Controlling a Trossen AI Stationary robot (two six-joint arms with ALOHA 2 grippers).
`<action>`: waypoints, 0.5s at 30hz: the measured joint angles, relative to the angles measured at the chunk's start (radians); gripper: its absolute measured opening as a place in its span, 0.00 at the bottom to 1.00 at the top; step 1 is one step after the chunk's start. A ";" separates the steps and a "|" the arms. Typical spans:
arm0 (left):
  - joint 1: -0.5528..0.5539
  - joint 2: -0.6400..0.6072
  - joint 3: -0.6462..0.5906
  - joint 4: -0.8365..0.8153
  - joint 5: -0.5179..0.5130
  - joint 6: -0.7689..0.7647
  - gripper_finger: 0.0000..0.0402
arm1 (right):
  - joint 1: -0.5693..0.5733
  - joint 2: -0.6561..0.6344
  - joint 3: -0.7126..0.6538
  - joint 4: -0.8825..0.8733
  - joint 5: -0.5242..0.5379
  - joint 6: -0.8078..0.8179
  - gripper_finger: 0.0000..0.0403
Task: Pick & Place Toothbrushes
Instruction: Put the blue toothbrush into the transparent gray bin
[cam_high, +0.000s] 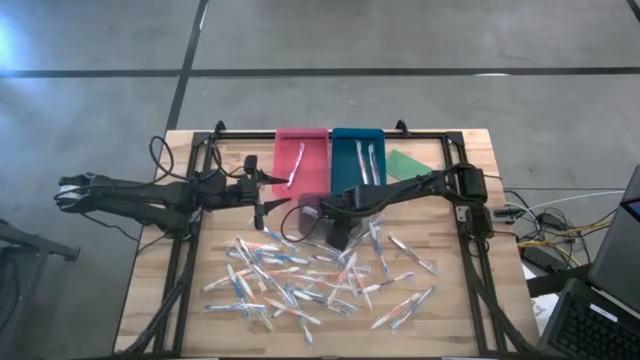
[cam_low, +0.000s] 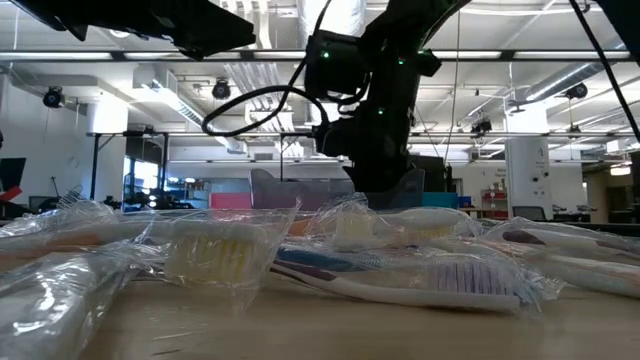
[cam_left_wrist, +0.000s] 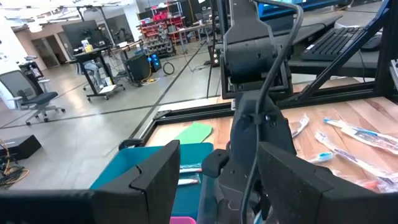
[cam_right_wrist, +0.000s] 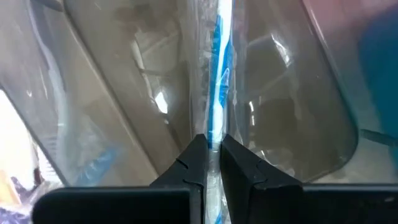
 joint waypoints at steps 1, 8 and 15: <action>0.000 0.000 0.000 0.000 0.000 0.000 0.54 | 0.000 0.006 0.004 -0.002 -0.001 0.000 0.06; 0.000 0.000 0.000 0.000 0.000 0.000 0.54 | 0.001 -0.001 0.005 -0.016 -0.002 0.002 0.14; 0.000 0.000 0.000 0.001 0.000 0.000 0.54 | 0.001 -0.020 0.004 -0.021 -0.005 0.002 0.26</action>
